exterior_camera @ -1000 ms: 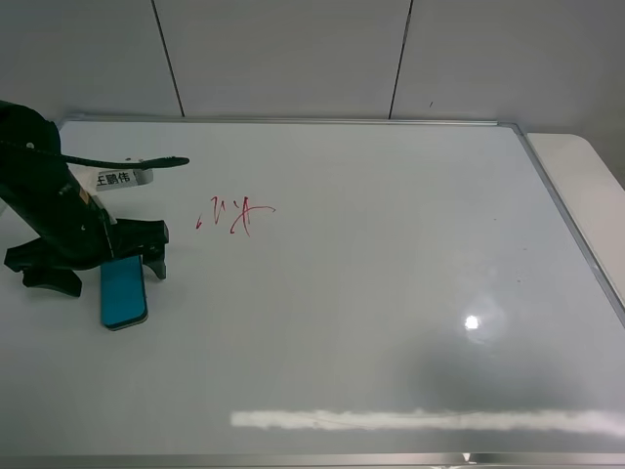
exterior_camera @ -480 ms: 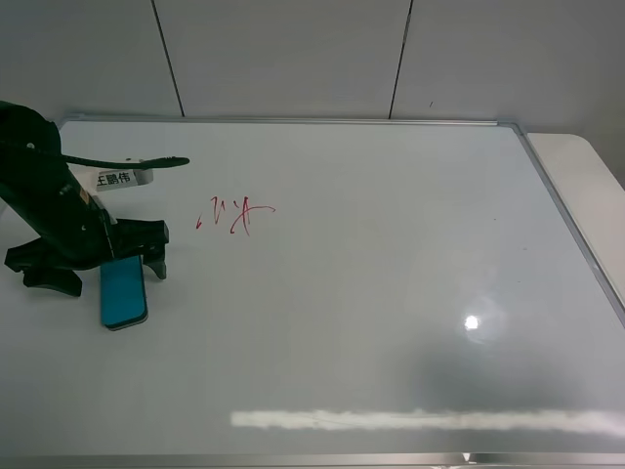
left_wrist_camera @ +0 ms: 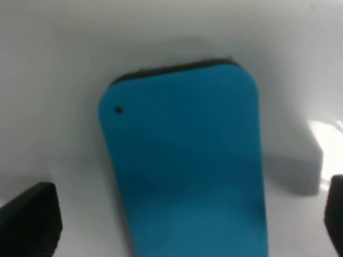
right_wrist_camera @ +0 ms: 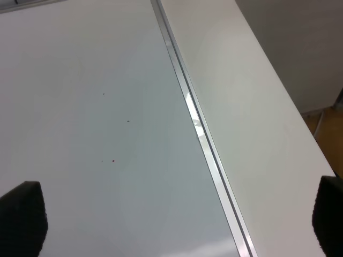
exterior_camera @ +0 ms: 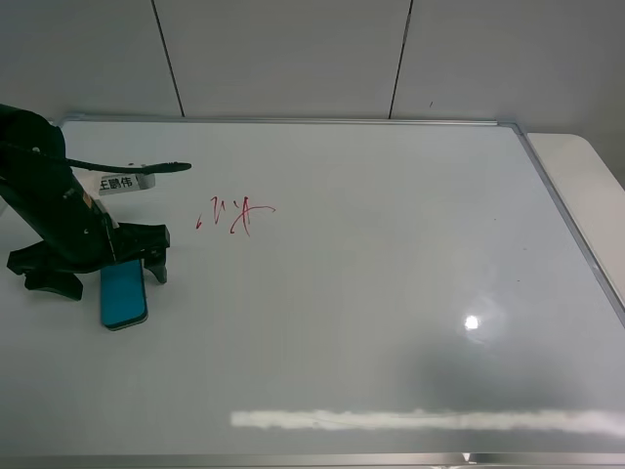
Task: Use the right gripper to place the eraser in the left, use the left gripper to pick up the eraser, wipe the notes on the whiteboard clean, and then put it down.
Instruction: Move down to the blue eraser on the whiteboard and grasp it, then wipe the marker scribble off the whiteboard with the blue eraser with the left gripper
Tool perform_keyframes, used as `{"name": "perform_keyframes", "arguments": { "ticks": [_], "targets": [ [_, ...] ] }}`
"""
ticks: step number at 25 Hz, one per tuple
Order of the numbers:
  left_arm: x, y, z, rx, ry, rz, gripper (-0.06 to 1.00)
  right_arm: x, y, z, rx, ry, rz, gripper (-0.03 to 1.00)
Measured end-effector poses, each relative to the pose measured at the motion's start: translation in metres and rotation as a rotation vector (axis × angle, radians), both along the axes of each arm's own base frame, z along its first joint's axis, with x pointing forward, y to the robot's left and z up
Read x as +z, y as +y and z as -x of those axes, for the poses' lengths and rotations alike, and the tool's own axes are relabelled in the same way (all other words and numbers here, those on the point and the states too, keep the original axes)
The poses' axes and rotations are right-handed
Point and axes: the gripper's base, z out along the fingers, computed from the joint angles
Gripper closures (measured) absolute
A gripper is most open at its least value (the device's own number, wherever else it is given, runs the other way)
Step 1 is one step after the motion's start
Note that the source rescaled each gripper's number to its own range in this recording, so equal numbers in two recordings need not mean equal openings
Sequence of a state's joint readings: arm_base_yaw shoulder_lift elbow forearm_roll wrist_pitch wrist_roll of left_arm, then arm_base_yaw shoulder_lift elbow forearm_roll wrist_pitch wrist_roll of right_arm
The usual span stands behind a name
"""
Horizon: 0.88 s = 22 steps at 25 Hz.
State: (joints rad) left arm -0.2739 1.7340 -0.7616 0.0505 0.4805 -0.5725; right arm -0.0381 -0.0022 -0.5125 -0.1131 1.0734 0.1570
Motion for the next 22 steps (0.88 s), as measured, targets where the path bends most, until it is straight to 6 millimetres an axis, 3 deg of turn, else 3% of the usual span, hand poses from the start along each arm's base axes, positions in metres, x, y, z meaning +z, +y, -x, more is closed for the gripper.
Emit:
{"name": "perform_keyframes", "arguments": {
  "ticks": [3,5,7,8,9,22],
  "targets": [
    [0.0002,0.0001,-0.0009,-0.007,-0.01,-0.003,-0.03,0.0,0.0,0.0,0.0,0.0,0.0,-0.03],
    [0.0003,0.0002,-0.0014,-0.013,-0.016,-0.005,0.14,0.0,0.0,0.0,0.0,0.0,0.0,-0.03],
    [0.0005,0.0001,-0.0022,-0.017,-0.025,-0.005,0.49,0.0,0.0,0.0,0.0,0.0,0.0,-0.03],
    [0.0006,0.0001,-0.0026,-0.019,-0.03,-0.005,0.77,0.0,0.0,0.0,0.0,0.0,0.0,-0.03],
    [0.0006,0.0002,-0.0027,-0.022,-0.032,-0.007,0.94,0.0,0.0,0.0,0.0,0.0,0.0,-0.03],
    [0.0014,0.001,-0.0018,-0.033,-0.007,-0.022,0.93,0.0,0.0,0.0,0.0,0.0,0.0,-0.03]
  ]
}}
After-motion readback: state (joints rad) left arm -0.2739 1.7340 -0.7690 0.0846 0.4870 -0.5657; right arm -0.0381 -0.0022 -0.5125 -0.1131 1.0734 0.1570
